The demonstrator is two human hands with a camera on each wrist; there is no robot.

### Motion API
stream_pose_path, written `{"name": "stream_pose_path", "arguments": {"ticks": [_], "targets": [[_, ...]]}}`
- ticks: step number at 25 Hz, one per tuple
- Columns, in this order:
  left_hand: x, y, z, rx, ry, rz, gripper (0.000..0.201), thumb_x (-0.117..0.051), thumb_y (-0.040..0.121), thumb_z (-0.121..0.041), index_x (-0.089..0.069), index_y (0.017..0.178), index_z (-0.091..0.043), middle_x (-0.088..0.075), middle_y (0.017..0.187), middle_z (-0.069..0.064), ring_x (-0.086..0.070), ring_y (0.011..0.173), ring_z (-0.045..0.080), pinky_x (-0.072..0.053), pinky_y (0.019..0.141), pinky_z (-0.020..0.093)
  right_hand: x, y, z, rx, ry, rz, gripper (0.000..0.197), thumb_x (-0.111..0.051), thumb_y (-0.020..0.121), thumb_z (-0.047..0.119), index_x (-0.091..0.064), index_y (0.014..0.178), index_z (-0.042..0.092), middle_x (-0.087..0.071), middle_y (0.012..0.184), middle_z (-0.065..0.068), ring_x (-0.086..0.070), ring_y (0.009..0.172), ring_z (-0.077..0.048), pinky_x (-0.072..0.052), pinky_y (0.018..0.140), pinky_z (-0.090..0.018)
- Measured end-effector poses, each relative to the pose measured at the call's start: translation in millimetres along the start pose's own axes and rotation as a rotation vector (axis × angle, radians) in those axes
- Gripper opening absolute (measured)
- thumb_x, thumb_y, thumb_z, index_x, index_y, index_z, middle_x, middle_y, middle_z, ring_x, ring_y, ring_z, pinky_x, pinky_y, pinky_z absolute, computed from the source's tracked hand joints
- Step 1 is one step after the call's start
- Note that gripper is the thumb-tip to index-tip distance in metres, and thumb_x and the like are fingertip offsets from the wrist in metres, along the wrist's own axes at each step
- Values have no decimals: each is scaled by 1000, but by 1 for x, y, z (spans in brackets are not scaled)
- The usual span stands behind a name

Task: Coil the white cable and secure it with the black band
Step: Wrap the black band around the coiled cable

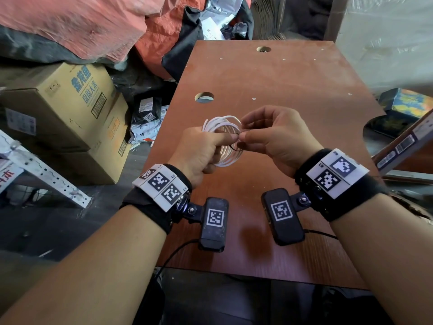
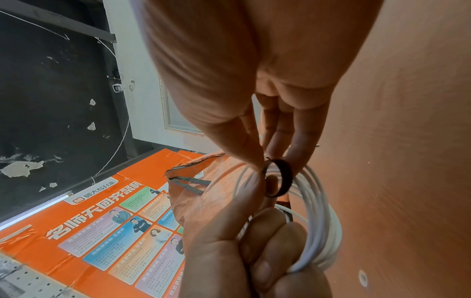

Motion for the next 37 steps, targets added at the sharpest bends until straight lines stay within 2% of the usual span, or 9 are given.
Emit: {"name": "stream_pose_path", "arguments": {"ticks": [5, 10, 14, 19, 24, 28, 30, 34, 37], "targets": [[3, -1, -3, -3, -16, -4, 31, -76, 81, -13, -51, 65, -21, -32, 47, -9, -25, 37, 6, -15, 37, 16, 2, -1, -3, -30, -63, -19, 18, -71, 75, -14, -64, 80, 1, -64, 78, -16, -67, 69, -23, -61, 68, -37], [4, -1, -4, 8, -39, 10, 34, -74, 83, -12, -48, 62, -23, -28, 48, -8, -20, 39, 7, -13, 37, 16, -2, -3, -2, 36, -251, -13, 13, -76, 77, -2, -67, 80, 7, -61, 70, -9, -61, 60, -14, -59, 61, -36], [1, -1, -4, 16, -42, 59, 33, -71, 84, -11, -50, 61, -21, -25, 49, -7, -16, 40, 8, -12, 37, 16, -3, -4, 1, 72, -310, -27, 11, -78, 79, 5, -68, 83, 5, -56, 64, -7, -57, 58, -15, -59, 57, -37], [-1, -1, -2, 19, -14, 102, 26, -72, 84, -14, -53, 67, -19, -25, 47, -8, -15, 40, 8, -13, 37, 16, -4, -5, 2, 35, -324, -18, 6, -69, 82, 1, -65, 79, 5, -62, 66, -6, -60, 56, -12, -59, 58, -34], [-1, 0, -2, 0, 3, 104, 32, -74, 83, -13, -50, 63, -20, -26, 49, -7, -16, 40, 8, -12, 38, 16, -4, -8, 4, 47, -294, -33, 7, -65, 82, 0, -63, 79, 6, -71, 72, -11, -70, 62, -17, -58, 57, -33], [0, -1, -4, -11, -17, 96, 37, -72, 84, -11, -46, 60, -23, -22, 52, -7, -14, 42, 8, -10, 38, 17, 1, -6, 2, -18, -44, -57, 17, -64, 82, -2, -55, 76, 11, -72, 72, -13, -71, 64, -26, -54, 53, -33], [2, -1, -4, -3, -34, 83, 40, -69, 86, -11, -44, 59, -24, -23, 50, -8, -15, 42, 8, -11, 38, 16, 0, -7, 1, -16, 23, -24, 18, -70, 82, -2, -57, 80, 9, -72, 72, -10, -69, 64, -24, -54, 55, -33], [3, -1, -4, -5, -34, 78, 35, -68, 88, -13, -47, 62, -23, -25, 49, -8, -16, 41, 7, -12, 37, 15, -3, -7, 1, -10, 80, 26, 22, -77, 78, 1, -67, 98, 1, -73, 84, -14, -69, 71, -22, -55, 58, -29], [4, -1, -4, -8, -29, 83, 32, -68, 89, -14, -50, 63, -22, -25, 49, -8, -16, 41, 8, -12, 37, 15, -3, -7, 1, -5, 103, 39, 26, -79, 73, 1, -70, 97, 3, -74, 85, -12, -69, 72, -20, -54, 59, -27]]}}
Point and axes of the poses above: each hand's wrist, its own y-axis towards the middle knuckle, its own x-axis out of the back of the hand, z = x × y, the point moved 6 cm from there along y, towards the middle knuckle
